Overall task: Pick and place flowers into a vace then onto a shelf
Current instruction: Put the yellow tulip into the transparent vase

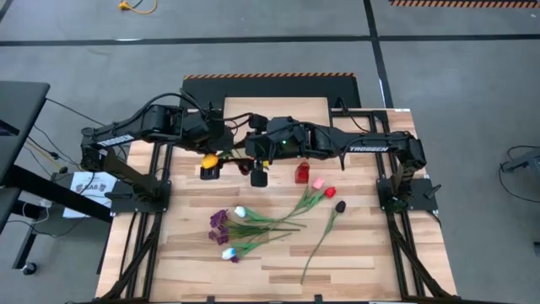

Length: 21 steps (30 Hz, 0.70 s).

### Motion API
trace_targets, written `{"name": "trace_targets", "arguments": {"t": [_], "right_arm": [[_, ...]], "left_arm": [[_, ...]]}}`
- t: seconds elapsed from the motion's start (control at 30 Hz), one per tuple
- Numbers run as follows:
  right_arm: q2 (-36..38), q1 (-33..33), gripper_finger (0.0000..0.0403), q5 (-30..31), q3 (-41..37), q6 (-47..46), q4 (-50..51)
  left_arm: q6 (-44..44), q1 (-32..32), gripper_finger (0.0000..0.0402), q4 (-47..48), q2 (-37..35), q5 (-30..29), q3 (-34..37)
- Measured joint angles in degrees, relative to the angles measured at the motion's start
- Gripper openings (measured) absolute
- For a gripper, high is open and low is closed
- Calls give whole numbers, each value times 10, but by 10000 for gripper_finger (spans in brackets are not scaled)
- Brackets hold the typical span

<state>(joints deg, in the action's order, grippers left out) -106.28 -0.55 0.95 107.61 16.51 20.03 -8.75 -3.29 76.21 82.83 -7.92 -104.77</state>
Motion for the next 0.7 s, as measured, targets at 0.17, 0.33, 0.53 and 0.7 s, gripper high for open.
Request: {"name": "trace_targets", "arguments": {"t": [0.17, 0.33, 0.53, 0.7], "right_arm": [[0, 5, 73, 0, 0, 0, 0], [0, 9, 8, 6, 0, -1, 0], [0, 11, 1, 6, 0, -5, 2], [0, 8, 6, 3, 0, -1, 6]], "left_arm": [[0, 0, 261, -6, 0, 0, 0], [0, 0, 261, -6, 0, 0, 0], [1, 0, 261, -3, 0, 0, 0], [1, 0, 261, 4, 0, 0, 0]]}}
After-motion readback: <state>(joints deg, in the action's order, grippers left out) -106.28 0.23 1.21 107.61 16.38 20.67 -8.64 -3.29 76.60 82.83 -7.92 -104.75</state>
